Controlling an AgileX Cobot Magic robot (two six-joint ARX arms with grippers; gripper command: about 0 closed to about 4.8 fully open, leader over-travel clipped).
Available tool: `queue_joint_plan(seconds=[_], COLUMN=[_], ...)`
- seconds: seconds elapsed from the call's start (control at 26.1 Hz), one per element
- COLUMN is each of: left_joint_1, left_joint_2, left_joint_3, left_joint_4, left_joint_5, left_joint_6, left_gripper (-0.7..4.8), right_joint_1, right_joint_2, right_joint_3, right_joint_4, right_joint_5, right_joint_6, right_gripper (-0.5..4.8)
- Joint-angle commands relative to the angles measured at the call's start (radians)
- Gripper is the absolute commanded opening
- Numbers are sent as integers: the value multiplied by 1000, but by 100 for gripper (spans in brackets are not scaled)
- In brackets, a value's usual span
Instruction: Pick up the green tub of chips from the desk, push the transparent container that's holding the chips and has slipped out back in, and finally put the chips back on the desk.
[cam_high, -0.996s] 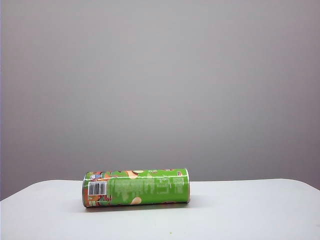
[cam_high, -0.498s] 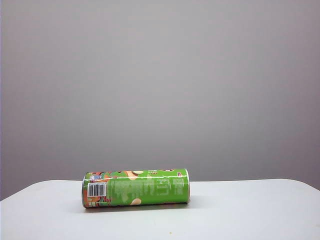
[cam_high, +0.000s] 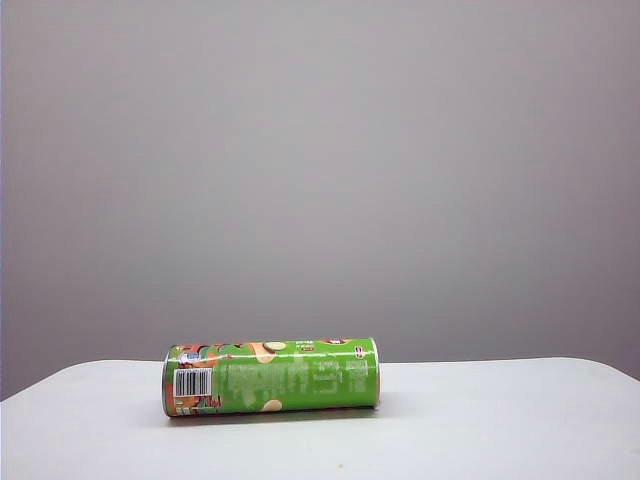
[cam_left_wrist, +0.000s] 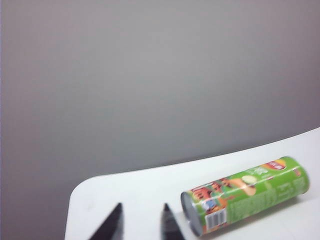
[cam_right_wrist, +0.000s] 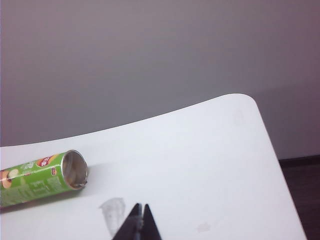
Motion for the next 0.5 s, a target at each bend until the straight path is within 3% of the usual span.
queue_joint_plan(seconds=[0.04, 0.19, 0.5], left_joint_1=[3, 4, 4], left_joint_2=[0, 0, 0], left_joint_3=[4, 4, 4], left_joint_4=[-1, -19, -79], left_joint_5=[-53, -53, -47], left_joint_6=[8, 20, 26], left_gripper=[59, -6, -6], right_joint_1=[0, 0, 0], right_joint_2=[-1, -1, 0], right_joint_3=[-6, -6, -6], right_joint_4=[13, 12, -2], right_joint_5=[6, 5, 17], right_joint_6=[-22, -28, -35], right_gripper=[-2, -2, -2])
